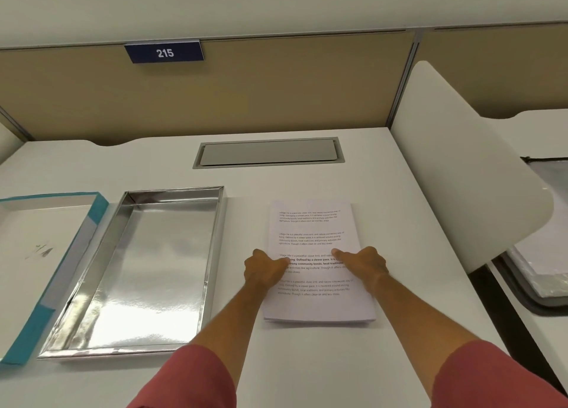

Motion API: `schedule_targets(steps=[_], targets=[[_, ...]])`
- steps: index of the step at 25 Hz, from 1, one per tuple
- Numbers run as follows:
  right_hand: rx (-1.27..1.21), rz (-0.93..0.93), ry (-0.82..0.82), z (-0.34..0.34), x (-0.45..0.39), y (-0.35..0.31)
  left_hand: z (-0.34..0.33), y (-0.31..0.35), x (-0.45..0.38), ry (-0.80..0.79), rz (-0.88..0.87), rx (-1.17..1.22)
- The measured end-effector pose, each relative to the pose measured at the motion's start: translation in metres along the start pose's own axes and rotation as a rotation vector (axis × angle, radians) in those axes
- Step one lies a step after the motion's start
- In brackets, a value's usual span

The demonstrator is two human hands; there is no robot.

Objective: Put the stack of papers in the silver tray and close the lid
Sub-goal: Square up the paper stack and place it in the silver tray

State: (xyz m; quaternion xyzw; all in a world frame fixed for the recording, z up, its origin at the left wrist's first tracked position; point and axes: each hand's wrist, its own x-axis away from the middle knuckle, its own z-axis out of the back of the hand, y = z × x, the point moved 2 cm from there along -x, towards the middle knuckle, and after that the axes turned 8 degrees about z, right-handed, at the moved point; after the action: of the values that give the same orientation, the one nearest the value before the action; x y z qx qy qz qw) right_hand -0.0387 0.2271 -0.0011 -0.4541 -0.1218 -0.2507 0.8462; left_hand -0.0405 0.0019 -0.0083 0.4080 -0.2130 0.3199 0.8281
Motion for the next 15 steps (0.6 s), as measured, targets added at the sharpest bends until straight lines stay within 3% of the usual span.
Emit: schedule_targets(steps=[5, 9, 15], targets=[[0.063, 0.019, 0.040, 0.002, 0.002, -0.004, -0.001, 0.001, 0.000, 0.004, -0.028, -0.055], [-0.080, 0.042, 0.034, 0.002, 0.000, -0.003, -0.002, 0.001, 0.002, 0.041, -0.038, -0.060], [-0.231, 0.031, 0.010, 0.005, -0.008, 0.004, 0.005, -0.003, -0.009, -0.018, -0.076, 0.133]])
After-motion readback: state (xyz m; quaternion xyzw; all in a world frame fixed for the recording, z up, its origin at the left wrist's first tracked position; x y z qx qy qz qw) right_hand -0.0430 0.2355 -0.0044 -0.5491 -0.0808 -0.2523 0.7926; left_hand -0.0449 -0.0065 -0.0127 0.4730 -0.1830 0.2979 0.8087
